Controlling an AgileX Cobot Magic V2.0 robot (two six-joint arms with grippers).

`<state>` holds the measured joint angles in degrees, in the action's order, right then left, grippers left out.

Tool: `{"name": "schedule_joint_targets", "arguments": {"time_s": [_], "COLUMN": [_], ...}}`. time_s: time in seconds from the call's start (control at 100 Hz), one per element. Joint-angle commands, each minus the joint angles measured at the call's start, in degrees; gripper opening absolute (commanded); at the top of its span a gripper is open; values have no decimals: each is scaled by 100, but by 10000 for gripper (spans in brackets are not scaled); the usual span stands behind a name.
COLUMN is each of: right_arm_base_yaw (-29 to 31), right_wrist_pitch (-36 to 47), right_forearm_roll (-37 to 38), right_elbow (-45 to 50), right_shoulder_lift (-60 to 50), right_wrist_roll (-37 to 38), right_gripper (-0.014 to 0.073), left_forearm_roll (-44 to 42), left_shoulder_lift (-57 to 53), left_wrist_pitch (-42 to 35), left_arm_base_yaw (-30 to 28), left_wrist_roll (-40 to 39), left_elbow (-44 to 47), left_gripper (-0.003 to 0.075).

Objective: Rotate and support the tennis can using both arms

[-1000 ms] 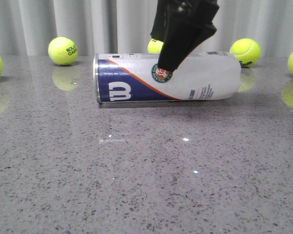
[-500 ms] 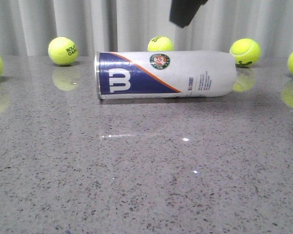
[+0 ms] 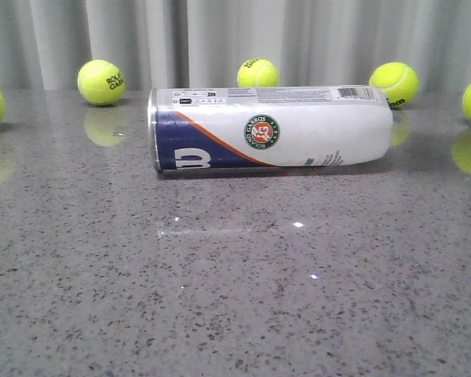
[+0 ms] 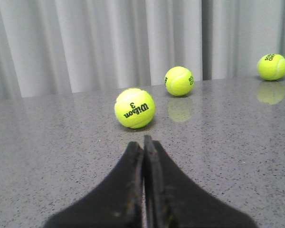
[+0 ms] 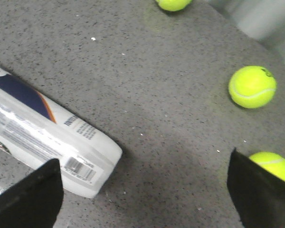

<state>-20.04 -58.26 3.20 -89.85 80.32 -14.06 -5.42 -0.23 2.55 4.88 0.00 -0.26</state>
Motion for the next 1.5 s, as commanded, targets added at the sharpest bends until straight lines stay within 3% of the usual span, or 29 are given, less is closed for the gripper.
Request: {"name": "schedule_joint_targets", "arguments": {"time_s": [0.0, 0.39, 0.92, 1.14, 1.26, 1.49], "right_arm_base_yaw": [277, 1470, 1509, 1509, 1509, 1509], "right_wrist_pitch": [325, 1713, 4188, 4242, 4272, 4355], "right_forearm_roll": [104, 104, 98, 98, 98, 98], "right_elbow": [66, 2492, 5774, 6226, 6234, 6234], "right_shoulder_lift": [-468, -2403, -5557, -6096, -6096, -6096], "right_wrist_roll": [71, 746, 1406, 1479, 1479, 1479], "right_gripper": [654, 654, 654, 650, 548, 71], "left_forearm_roll": [43, 43, 43, 43, 43, 43], "left_shoulder_lift": [-219, -219, -219, -219, -219, -219], "left_wrist_pitch": [-470, -470, -470, -470, -470, -473], "left_arm_base_yaw": [-13, -13, -13, -13, -13, -13], "left_wrist_roll": [-58, -58, -58, -58, -58, -58], "left_elbow": [276, 276, 276, 276, 276, 276], "left_gripper": [-21, -21, -21, -21, -21, -21]}}
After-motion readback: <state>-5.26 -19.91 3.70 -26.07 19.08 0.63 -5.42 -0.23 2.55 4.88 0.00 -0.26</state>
